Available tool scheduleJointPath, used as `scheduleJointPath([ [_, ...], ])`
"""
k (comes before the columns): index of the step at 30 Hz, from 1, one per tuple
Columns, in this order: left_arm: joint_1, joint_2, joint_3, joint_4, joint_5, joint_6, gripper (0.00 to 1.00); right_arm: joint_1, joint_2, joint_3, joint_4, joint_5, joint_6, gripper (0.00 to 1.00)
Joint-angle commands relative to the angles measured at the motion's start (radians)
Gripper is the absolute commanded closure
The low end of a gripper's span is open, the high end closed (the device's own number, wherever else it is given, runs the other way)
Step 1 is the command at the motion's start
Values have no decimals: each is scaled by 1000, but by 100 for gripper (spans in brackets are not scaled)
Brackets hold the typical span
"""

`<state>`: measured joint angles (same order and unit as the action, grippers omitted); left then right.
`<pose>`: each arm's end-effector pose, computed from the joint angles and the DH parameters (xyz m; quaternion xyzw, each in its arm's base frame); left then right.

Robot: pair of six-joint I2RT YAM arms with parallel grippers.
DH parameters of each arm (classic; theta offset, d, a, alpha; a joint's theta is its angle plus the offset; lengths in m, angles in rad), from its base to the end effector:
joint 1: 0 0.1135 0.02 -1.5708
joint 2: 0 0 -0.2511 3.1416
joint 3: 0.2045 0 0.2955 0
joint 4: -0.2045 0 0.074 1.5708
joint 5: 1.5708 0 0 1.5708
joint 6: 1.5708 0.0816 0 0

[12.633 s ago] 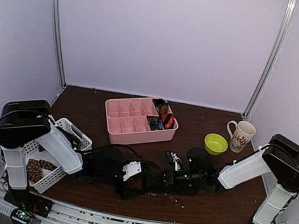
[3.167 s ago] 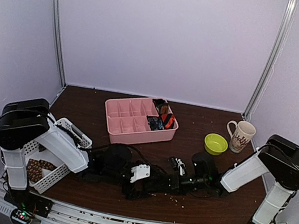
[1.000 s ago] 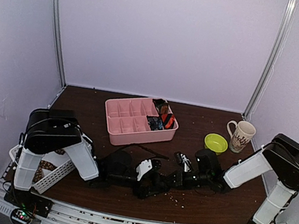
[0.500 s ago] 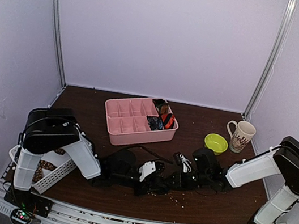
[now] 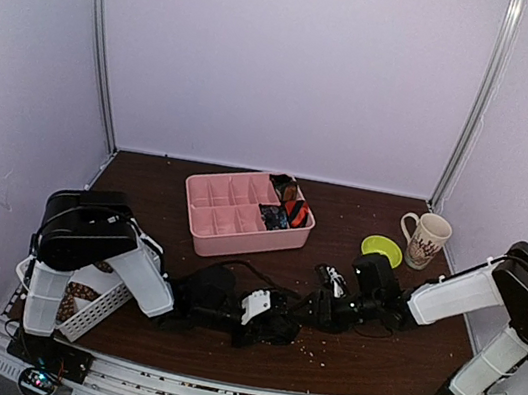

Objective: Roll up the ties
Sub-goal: Pick up the tie from the center of the board.

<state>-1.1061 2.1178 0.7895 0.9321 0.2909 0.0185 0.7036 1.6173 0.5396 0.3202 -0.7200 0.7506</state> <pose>0.1667 -0.3848 0.0028 0.5071 0.6540 -0.3869 0.4067 0.2091 0.2479 0.0449 -0.1191 0.8626 0.4878 0.0615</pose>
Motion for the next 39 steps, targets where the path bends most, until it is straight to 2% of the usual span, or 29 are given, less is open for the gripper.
scheduleJointPath([
  [1,-1,27,-42,-150,-13,25,75,70,75,20,-25,-57,45,36],
  [5,-1,27,-41,-152,-12,26,75,88,80,-6,93,-101,113,43],
  [12,-1,27,-45,-147,-14,28,75,88,59,-34,259,-107,206,40],
  [18,-1,28,-44,-151,-12,31,75,100,64,-18,290,-118,227,36],
  [20,-1,29,-42,-155,-12,33,75,111,53,-3,216,-97,199,37],
  [23,0,28,-39,-162,-11,37,75,130,39,46,21,-23,81,48],
  [25,-1,27,-37,-167,-12,38,75,135,39,63,-51,20,46,59],
  [32,-1,26,-42,-165,-11,44,74,133,19,60,-115,84,9,95],
  [33,0,23,-43,-163,-14,44,72,132,17,59,-116,87,7,100],
  [34,0,18,-49,-155,-18,40,69,132,17,60,-116,89,4,100],
  [39,0,-96,-121,-55,-60,13,29,132,11,35,-65,86,14,100],
])
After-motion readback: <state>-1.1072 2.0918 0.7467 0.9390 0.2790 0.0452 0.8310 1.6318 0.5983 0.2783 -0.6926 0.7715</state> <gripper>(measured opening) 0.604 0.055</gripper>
